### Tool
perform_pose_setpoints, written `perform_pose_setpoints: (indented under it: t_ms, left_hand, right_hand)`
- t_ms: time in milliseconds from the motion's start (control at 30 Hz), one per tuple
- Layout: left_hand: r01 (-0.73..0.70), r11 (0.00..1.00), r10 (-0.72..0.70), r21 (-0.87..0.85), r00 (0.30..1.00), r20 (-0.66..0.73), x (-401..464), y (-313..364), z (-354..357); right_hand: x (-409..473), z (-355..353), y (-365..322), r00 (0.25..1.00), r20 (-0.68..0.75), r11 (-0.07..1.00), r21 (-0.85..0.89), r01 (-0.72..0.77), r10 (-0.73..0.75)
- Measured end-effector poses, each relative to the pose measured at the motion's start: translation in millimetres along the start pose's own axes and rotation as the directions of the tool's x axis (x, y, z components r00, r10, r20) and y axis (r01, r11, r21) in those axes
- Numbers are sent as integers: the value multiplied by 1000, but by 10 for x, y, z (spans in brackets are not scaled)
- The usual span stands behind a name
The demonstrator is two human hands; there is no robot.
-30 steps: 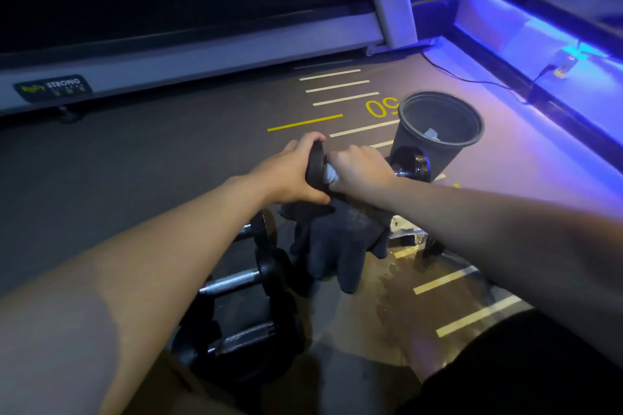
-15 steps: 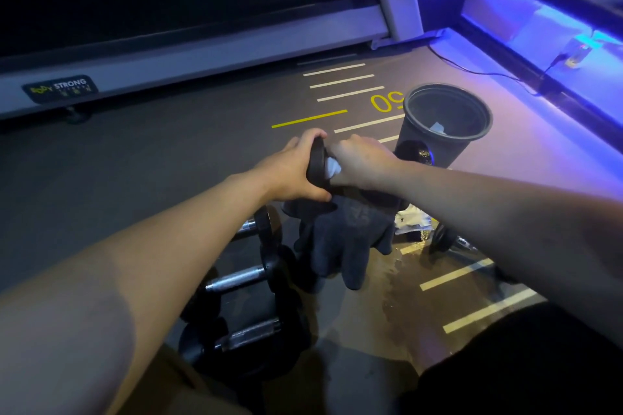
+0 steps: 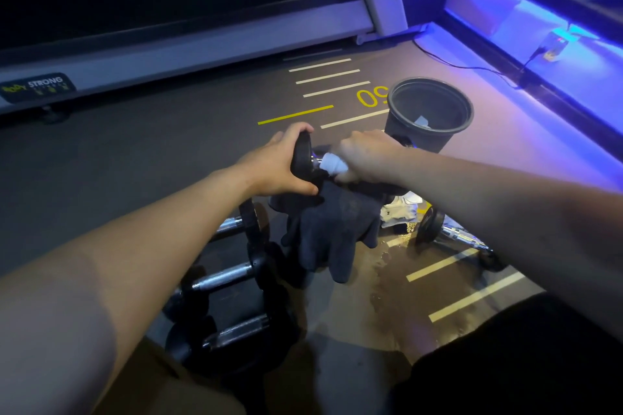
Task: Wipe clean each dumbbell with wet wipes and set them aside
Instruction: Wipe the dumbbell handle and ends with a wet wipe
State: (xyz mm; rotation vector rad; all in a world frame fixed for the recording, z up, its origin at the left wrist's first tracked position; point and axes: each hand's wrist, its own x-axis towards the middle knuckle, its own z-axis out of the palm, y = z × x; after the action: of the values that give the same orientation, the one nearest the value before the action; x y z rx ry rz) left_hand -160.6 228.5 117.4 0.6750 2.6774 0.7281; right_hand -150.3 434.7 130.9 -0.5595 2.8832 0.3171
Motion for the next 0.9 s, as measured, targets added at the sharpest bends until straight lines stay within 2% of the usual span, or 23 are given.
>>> perform_pose_setpoints:
  t_ms: [233,433,633,733,900]
  left_hand:
    - [0,1000,0,-21,1000,-4,40,-8,-4]
    - [-1,1000,1,-24,1000,-1,24,-22,-4]
    - [-3,1000,3,-18,1000,-16,9,2,6]
    - [-4,1000,4,-23,1000,-17,1,19,5]
    - [0,1000,0,-21,1000,-24,7,26,-2]
  right_hand:
    - [-114,6,205,997,63,990,-138,-33,42]
    - [-139,-52,240,988,154,996,-88,0,13]
    - [-139,-169,283,961,276,979,202,-35,-23]
    - [-105,-109,324,975,222,962,269,-52,-10]
    - [-81,-87,328,991,125,979,187,-81,58]
